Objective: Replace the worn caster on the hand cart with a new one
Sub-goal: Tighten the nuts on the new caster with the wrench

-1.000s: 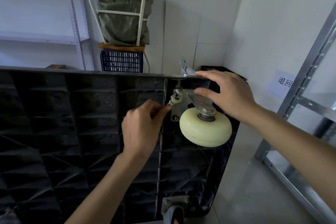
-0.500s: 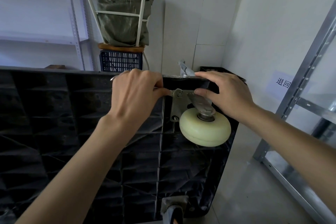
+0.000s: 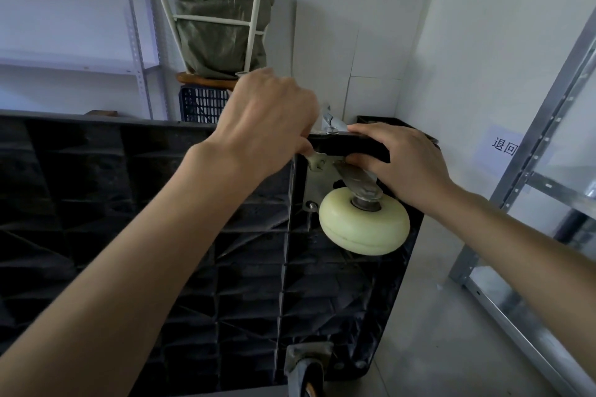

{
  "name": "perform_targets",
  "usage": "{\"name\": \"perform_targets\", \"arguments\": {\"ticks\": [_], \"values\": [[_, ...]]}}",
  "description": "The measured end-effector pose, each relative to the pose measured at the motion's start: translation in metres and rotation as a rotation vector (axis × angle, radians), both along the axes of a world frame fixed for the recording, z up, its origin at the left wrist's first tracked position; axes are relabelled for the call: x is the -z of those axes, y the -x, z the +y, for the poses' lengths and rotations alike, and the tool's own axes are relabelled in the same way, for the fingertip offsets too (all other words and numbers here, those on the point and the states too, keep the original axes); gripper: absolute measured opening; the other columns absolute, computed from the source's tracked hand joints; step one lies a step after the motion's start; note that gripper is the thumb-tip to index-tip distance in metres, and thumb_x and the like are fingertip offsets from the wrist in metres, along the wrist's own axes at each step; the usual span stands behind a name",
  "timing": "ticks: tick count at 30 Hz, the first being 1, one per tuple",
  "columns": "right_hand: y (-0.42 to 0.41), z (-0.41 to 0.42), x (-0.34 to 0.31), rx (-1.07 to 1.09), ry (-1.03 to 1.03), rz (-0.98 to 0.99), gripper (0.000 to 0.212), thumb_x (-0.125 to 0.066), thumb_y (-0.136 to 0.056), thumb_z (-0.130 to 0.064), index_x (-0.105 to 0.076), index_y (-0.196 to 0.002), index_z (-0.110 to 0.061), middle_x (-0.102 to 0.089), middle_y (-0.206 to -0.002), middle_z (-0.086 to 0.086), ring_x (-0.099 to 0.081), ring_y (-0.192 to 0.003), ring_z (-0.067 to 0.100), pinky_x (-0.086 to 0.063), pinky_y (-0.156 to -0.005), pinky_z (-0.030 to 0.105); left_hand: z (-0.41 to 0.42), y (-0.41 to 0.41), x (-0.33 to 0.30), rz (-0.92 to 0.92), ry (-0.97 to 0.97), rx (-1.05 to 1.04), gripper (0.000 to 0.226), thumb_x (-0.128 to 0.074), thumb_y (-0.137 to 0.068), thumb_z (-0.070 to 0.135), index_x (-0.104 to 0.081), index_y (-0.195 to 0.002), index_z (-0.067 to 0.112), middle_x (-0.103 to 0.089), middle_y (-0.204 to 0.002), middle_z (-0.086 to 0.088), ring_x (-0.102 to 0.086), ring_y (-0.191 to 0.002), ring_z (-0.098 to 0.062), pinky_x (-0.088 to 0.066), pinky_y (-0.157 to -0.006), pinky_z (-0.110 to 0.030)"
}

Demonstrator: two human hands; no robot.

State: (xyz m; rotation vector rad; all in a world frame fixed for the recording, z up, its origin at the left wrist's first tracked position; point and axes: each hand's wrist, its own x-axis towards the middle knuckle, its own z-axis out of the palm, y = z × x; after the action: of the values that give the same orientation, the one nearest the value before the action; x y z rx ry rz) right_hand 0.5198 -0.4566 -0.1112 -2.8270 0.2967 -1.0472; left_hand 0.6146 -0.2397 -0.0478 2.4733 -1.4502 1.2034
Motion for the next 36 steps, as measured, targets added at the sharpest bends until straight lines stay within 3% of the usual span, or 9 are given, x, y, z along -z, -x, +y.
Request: {"name": "perform_targets", "arguments": {"ticks": [5, 9, 13, 19, 31, 36], "values": [[0.0, 0.001, 0.001, -0.029, -0.014, -0.019, 0.055, -0.058, -0.087, -0.065, -0.06, -0.136, -0.039, -0.064, -0.134, -0.018, -0.057, -0.127, 0.017, -0.047, -0.103, 0.048, 0.031, -0.009, 0.035, 0.266, 0.343, 0.128, 0.034, -0.069, -0.082, 0.065, -0.073, -0.081, 0.031, -0.067, -0.069, 0.012, -0.062, -0.067, -0.013, -0.044, -0.059, -0.029], [0.001, 0.002, 0.001, -0.018, -0.009, -0.015, 0.058, -0.057, -0.086, -0.068, -0.06, -0.137, -0.04, -0.062, -0.138, -0.017, -0.054, -0.131, 0.017, -0.045, -0.107, 0.045, 0.027, -0.001, 0.091, 0.702, 0.656, 0.176, 0.027, -0.073, -0.082, 0.058, -0.073, -0.078, 0.032, -0.065, -0.061, 0.018, -0.061, -0.057, 0.003, -0.052, -0.058, -0.028], [0.001, 0.004, -0.001, -0.017, -0.014, -0.012, 0.059, -0.055, -0.085, -0.069, -0.059, -0.138, -0.042, -0.061, -0.138, -0.018, -0.054, -0.131, 0.016, -0.044, -0.107, 0.043, 0.01, 0.003, 0.131, 0.987, 0.807, 0.231, 0.021, -0.076, -0.085, 0.048, -0.073, -0.076, 0.029, -0.07, -0.062, 0.014, -0.068, -0.056, -0.003, -0.061, -0.061, -0.041], [0.002, 0.004, 0.0, -0.008, -0.01, -0.017, 0.056, -0.059, -0.087, -0.065, -0.059, -0.138, -0.042, -0.062, -0.137, -0.019, -0.053, -0.131, 0.015, -0.043, -0.105, 0.039, 0.0, 0.004, 0.139, 1.013, 0.85, 0.239, 0.021, -0.074, -0.088, 0.045, -0.073, -0.079, 0.026, -0.07, -0.063, 0.014, -0.067, -0.054, -0.002, -0.06, -0.062, -0.041], [-0.001, 0.0, 0.003, -0.021, -0.018, -0.028, 0.059, -0.055, -0.085, -0.07, -0.06, -0.136, -0.042, -0.063, -0.135, -0.019, -0.056, -0.129, 0.016, -0.046, -0.105, 0.045, -0.009, 0.005, 0.135, 0.932, 0.896, 0.246, 0.022, -0.074, -0.086, 0.051, -0.074, -0.078, 0.03, -0.068, -0.06, 0.016, -0.065, -0.054, -0.002, -0.059, -0.059, -0.039], [-0.001, -0.001, 0.003, -0.026, -0.01, -0.023, 0.059, -0.054, -0.085, -0.071, -0.059, -0.137, -0.041, -0.064, -0.134, -0.019, -0.057, -0.128, 0.016, -0.046, -0.105, 0.046, -0.014, 0.009, 0.137, 0.995, 0.93, 0.218, 0.023, -0.074, -0.084, 0.053, -0.073, -0.076, 0.032, -0.069, -0.061, 0.016, -0.065, -0.051, -0.001, -0.06, -0.063, -0.039]]}}
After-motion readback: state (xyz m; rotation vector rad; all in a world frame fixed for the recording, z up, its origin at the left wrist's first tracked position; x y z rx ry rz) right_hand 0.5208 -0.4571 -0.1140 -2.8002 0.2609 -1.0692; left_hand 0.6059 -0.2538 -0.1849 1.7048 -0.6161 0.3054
